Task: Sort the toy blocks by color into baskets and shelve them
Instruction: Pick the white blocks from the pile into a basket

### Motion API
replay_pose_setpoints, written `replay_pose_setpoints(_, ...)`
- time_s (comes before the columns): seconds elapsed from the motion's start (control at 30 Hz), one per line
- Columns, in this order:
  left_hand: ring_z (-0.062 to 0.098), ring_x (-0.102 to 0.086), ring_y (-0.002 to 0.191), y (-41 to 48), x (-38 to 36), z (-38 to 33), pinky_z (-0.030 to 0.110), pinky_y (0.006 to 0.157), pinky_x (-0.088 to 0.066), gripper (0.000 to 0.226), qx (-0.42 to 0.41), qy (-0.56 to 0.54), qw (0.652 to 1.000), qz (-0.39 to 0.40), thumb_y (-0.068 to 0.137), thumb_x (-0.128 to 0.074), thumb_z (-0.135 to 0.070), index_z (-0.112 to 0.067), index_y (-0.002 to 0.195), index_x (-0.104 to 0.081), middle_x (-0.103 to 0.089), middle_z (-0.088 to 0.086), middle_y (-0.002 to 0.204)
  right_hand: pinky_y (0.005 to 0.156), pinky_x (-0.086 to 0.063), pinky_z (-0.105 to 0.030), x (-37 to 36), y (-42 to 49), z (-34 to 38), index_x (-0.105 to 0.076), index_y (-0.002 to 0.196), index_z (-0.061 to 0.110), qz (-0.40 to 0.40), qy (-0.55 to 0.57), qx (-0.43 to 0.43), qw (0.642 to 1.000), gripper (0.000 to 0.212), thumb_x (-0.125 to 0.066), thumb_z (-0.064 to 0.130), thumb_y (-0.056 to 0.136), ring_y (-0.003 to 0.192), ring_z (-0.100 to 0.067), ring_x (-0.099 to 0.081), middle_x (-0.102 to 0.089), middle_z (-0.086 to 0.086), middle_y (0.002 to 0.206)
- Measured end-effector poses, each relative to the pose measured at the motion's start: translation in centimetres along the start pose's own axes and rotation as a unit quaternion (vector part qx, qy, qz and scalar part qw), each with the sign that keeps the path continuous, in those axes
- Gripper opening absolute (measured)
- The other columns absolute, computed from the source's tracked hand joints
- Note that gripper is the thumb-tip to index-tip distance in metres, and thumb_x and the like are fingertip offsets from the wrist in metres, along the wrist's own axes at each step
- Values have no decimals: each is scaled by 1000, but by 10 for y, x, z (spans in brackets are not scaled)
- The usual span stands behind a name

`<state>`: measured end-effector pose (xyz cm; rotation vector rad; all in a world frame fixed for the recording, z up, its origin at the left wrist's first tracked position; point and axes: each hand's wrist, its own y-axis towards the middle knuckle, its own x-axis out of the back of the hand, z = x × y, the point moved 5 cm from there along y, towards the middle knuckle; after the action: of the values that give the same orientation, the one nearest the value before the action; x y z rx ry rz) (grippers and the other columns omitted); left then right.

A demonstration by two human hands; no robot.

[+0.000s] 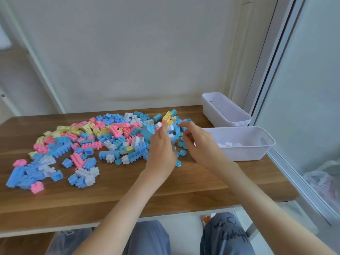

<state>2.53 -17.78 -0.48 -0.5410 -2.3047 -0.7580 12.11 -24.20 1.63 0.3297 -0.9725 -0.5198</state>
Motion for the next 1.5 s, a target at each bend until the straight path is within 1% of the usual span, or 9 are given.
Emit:
replay_pose_setpoints(0.1,26,-33,131,-11,32,40,34,105,-30,80,67,59,994,-68,86,-55,5,-12,149,-10,-33,11,144,86,-41,-19,-46,4,12,-45,130,16,95,33,12,995,34,-42,9,97,101,-13,-53,-58,-3,117)
replay_pose_setpoints(0.23,32,-24,135,-37,73,95,45,109,-27,73,180,211,958,-78,93,-52,-30,-18,149,-6,-25,15,148,105,-34,-40,-86,26,2,-32,143,18,134,-64,-10,989,52,-45,9,94,131,-26,-34,-37,-6,145)
replay_pose_setpoints(0.37,34,-24,132,-69,100,128,45,106,-26,74,258,310,911,-85,92,-39,-59,-23,150,-8,-23,17,147,108,-26,-45,-110,39,-7,-26,146,21,174,-176,-13,969,51,-41,18,97,135,-28,-28,-31,-5,148)
replay_pose_setpoints(0.53,29,-37,120,-82,111,148,38,95,-33,78,266,337,898,-95,83,-48,-68,-18,140,-29,-39,12,133,103,-36,-43,-123,45,-14,-43,131,15,174,-220,-40,959,38,-45,31,97,119,-25,-47,-50,-7,129)
replay_pose_setpoints(0.73,27,-53,109,-76,109,153,31,85,-46,76,263,238,931,-88,82,-62,-57,-12,134,-30,-45,12,127,68,-46,-27,-109,45,11,-43,116,5,42,-26,-2,999,22,-44,10,96,84,-22,-56,-52,-12,111)
replay_pose_setpoints(0.87,25,-52,113,-70,106,147,27,84,-45,57,247,227,940,-60,92,-55,-44,-15,137,-36,-38,11,134,93,-39,-24,-127,44,41,-31,139,13,195,41,48,979,46,-40,3,95,117,-19,-48,-39,-6,140)
replay_pose_setpoints(0.97,23,-55,109,-66,106,143,21,76,-41,38,232,197,951,-63,95,-54,-33,-15,127,-44,-41,9,131,92,-32,-21,-146,39,57,-39,133,12,263,24,78,961,45,-39,-3,91,122,-18,-39,-39,-5,134)
replay_pose_setpoints(1.23,21,-54,111,-69,116,141,25,82,-44,40,238,130,961,-59,95,-54,-23,-16,132,-42,-45,6,131,98,-24,-37,-168,42,68,-47,117,22,263,-142,111,948,25,-47,13,94,107,-18,-43,-54,1,114)
replay_pose_setpoints(1.5,14,-51,90,-65,120,132,22,71,-41,15,207,125,967,-79,94,-56,-23,-18,105,-47,-47,-1,103,85,-17,-27,-130,47,65,-55,113,19,128,-27,74,989,21,-57,24,92,110,-16,-45,-55,4,113)
